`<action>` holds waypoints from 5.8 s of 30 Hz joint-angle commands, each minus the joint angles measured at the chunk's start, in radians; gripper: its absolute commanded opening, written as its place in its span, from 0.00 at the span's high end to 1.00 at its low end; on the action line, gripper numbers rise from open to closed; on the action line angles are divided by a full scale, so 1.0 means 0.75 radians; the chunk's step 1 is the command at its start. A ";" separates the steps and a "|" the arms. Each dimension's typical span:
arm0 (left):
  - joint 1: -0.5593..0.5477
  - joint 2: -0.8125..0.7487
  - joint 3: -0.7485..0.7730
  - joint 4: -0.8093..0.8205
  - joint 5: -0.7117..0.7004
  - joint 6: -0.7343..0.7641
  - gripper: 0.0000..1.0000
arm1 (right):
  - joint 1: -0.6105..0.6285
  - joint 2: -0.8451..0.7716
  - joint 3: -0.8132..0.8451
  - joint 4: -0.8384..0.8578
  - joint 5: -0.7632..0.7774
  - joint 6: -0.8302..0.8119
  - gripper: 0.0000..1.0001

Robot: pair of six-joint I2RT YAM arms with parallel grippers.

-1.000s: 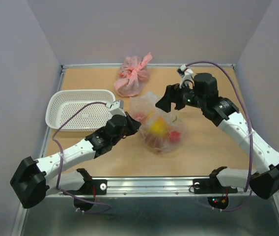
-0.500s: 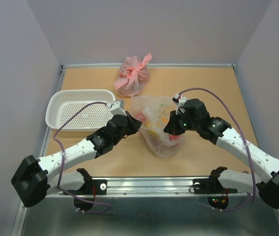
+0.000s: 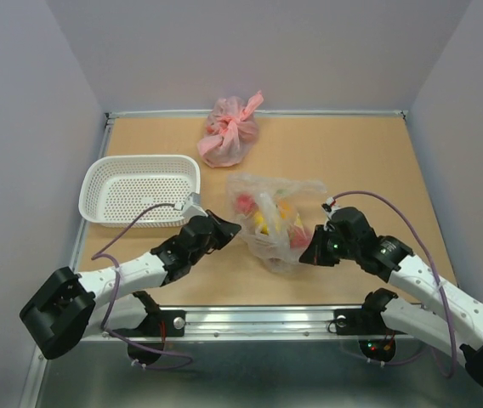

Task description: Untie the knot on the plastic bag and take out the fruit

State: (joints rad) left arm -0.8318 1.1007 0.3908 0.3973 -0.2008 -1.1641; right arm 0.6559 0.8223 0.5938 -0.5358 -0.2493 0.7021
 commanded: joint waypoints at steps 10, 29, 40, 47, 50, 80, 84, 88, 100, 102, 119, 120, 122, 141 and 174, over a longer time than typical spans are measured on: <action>0.046 -0.238 0.123 -0.216 -0.010 0.357 0.75 | -0.001 -0.057 0.299 -0.298 0.261 -0.132 0.48; 0.046 -0.159 0.307 -0.368 0.098 0.695 0.51 | 0.001 0.818 1.084 -0.114 0.339 -0.484 0.01; 0.046 -0.042 0.581 -0.585 0.102 1.061 0.35 | 0.001 0.545 0.753 -0.051 0.212 -0.398 0.99; 0.017 0.213 0.945 -0.685 0.176 1.331 0.35 | 0.001 0.168 0.348 0.066 0.273 -0.261 1.00; -0.036 0.377 1.100 -0.718 0.168 1.382 0.36 | 0.001 0.011 0.215 0.109 0.302 -0.220 1.00; 0.090 0.860 1.457 -0.970 -0.349 1.002 0.94 | 0.001 -0.182 0.143 0.062 0.733 -0.226 1.00; 0.299 0.870 1.561 -0.865 -0.056 0.929 1.00 | 0.001 -0.156 0.259 0.048 1.035 -0.261 1.00; 0.483 0.813 1.604 -0.635 0.346 0.784 1.00 | 0.001 -0.131 0.423 0.056 1.230 -0.330 1.00; 0.551 0.410 0.809 -0.094 0.560 0.478 1.00 | 0.001 -0.172 0.309 -0.005 0.503 -0.425 1.00; 0.549 0.369 0.711 -0.078 0.568 0.466 1.00 | 0.001 -0.184 0.215 -0.030 0.402 -0.317 0.99; 0.534 -0.024 0.295 -0.117 0.505 0.548 0.90 | 0.001 0.195 0.890 -0.349 0.255 -0.606 0.16; 0.530 -0.040 0.293 -0.119 0.505 0.560 0.90 | 0.001 0.231 0.954 -0.361 0.287 -0.635 0.16; 0.526 -0.052 0.281 -0.125 0.489 0.580 0.89 | 0.001 0.302 1.083 -0.370 0.316 -0.686 0.16; 0.500 -0.214 0.142 -0.143 0.478 0.666 0.86 | 0.003 0.916 1.074 -0.057 -0.117 -1.165 0.00; 0.483 -0.445 -0.036 -0.301 0.354 0.650 0.85 | -0.314 0.796 0.742 0.334 0.670 -0.464 1.00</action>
State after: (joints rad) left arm -0.4694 0.7815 0.3729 0.1818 0.1001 -0.6807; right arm 0.5125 1.4685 1.1744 -0.3386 0.2649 0.1974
